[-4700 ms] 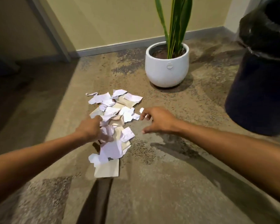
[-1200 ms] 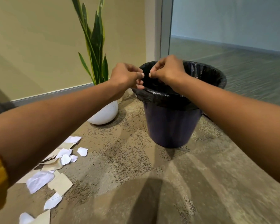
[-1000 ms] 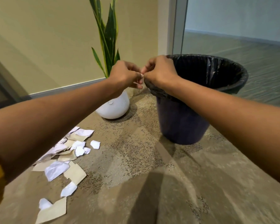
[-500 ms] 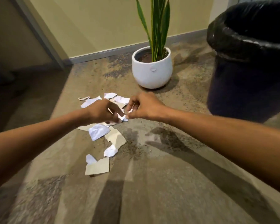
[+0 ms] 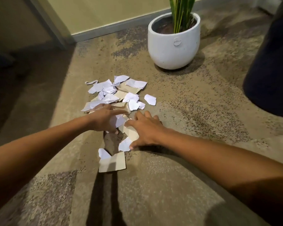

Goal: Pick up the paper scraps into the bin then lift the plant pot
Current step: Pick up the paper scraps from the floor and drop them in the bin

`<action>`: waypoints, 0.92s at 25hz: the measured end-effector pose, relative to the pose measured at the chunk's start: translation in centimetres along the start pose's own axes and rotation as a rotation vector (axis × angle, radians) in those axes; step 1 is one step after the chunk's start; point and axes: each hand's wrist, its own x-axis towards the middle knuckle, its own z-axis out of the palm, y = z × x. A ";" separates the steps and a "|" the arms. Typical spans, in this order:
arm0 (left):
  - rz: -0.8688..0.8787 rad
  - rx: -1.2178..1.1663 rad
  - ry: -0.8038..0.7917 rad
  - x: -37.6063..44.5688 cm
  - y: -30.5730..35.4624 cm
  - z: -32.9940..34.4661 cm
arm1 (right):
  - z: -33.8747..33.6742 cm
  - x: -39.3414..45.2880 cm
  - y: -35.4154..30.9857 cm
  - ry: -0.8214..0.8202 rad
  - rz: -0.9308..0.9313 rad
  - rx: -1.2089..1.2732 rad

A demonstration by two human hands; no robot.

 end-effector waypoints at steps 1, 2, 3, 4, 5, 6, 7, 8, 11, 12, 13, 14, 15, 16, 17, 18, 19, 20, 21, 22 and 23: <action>0.010 0.016 0.010 0.5 0.4 0.1 | 0.5 0.2 -0.4 0.006 -0.014 -0.049; 0.012 0.016 0.026 0.9 0.7 0.1 | 1.0 0.3 -0.8 0.003 -0.029 -0.097; 0.014 0.005 0.044 1.1 0.7 0.1 | 1.5 0.4 -1.2 -0.004 -0.041 -0.139; 0.017 -0.010 0.064 1.0 0.8 0.0 | 1.6 0.3 -1.4 -0.007 -0.050 -0.163; 0.013 -0.029 0.075 1.0 0.7 0.0 | 1.6 0.3 -1.5 -0.011 -0.054 -0.167; 0.010 -0.037 0.085 0.8 0.7 0.1 | 1.4 0.2 -1.5 -0.013 -0.056 -0.153; 0.002 -0.037 0.093 0.6 0.7 0.2 | 1.2 0.0 -1.4 -0.014 -0.055 -0.124; -0.011 -0.037 0.101 0.4 0.7 0.4 | 1.1 -0.2 -1.3 -0.009 -0.052 -0.089; -0.080 -0.120 0.133 -0.5 0.5 0.9 | 1.6 -0.9 -1.3 0.043 -0.056 0.006; -0.109 -0.184 0.157 -0.8 0.5 0.8 | 1.9 -1.1 -1.2 0.058 -0.045 0.049; -0.134 -0.265 0.198 -1.0 0.4 0.7 | 2.1 -1.2 -1.2 0.064 -0.020 0.109; -0.155 -0.363 0.236 -1.2 0.4 0.5 | 2.1 -1.2 -1.2 0.064 0.021 0.186; -0.172 -0.473 0.256 -1.5 0.5 0.3 | 2.0 -1.2 -1.3 0.059 0.071 0.273; -0.191 -0.586 0.252 -1.7 0.6 0.3 | 1.9 -1.2 -1.4 0.064 0.116 0.341; -0.219 -0.684 0.239 -1.9 0.8 0.2 | 1.8 -1.2 -1.7 0.079 0.150 0.371; -0.251 -0.759 0.207 -2.2 1.0 0.3 | 1.8 -1.1 -2.0 0.098 0.172 0.365; -0.272 -0.828 0.179 -2.4 1.2 0.3 | 1.9 -1.1 -2.4 0.116 0.187 0.344; -0.279 -0.883 0.160 -2.4 1.4 0.5 | 2.1 -1.0 -2.8 0.139 0.198 0.322; -0.279 -0.911 0.161 -2.3 1.4 0.6 | 2.3 -1.0 -3.2 0.163 0.209 0.306; -0.284 -0.905 0.172 -2.2 1.5 0.6 | 2.6 -0.9 -3.4 0.186 0.221 0.300; -0.289 -0.893 0.191 -2.1 1.5 0.6 | 2.8 -0.9 -3.5 0.199 0.242 0.308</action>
